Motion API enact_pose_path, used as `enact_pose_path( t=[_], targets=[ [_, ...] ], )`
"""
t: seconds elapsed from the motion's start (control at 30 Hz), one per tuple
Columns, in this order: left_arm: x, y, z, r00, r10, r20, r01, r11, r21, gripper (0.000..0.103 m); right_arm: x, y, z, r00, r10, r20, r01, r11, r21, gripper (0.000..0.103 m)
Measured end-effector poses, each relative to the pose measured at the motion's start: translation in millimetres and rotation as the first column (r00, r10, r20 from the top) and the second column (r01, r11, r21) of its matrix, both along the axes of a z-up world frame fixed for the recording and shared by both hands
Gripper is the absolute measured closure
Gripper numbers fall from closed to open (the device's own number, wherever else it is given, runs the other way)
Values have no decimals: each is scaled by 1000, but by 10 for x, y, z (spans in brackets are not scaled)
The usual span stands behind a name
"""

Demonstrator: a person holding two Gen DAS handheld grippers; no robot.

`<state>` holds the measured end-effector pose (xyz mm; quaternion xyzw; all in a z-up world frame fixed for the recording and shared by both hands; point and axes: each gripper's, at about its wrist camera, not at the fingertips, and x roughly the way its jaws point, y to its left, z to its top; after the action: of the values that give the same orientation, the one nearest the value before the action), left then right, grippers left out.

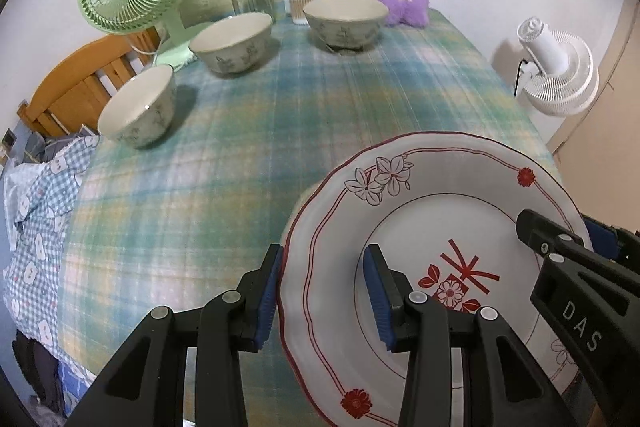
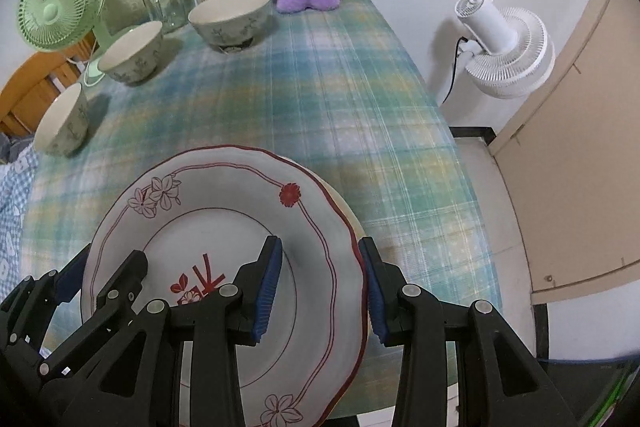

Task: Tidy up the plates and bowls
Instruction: 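Lift the red-rimmed plate and carry it over the yellow plate stack, then lower the red-rimmed plate onto the stack and open the left gripper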

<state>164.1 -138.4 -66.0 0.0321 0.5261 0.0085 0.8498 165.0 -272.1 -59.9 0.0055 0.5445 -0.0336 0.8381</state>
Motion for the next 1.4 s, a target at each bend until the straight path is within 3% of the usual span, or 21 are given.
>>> enact_pose_path(
  t=[0.37, 1.07, 1.4],
  targets=[
    [-19, -142, -218, 999, 20, -39, -18, 998, 57, 62, 40, -112, -297, 998, 41, -56, -40, 999, 21, 60],
    [17, -225, -243, 995, 86, -57, -79, 990, 120, 62, 143, -23, -312, 989, 132, -66, -134, 990, -31, 60],
    [-6, -183, -225, 989, 131, -74, -122, 986, 112, 60, 178, 6, -315, 980, 179, -87, -180, 984, -4, 58]
  ],
)
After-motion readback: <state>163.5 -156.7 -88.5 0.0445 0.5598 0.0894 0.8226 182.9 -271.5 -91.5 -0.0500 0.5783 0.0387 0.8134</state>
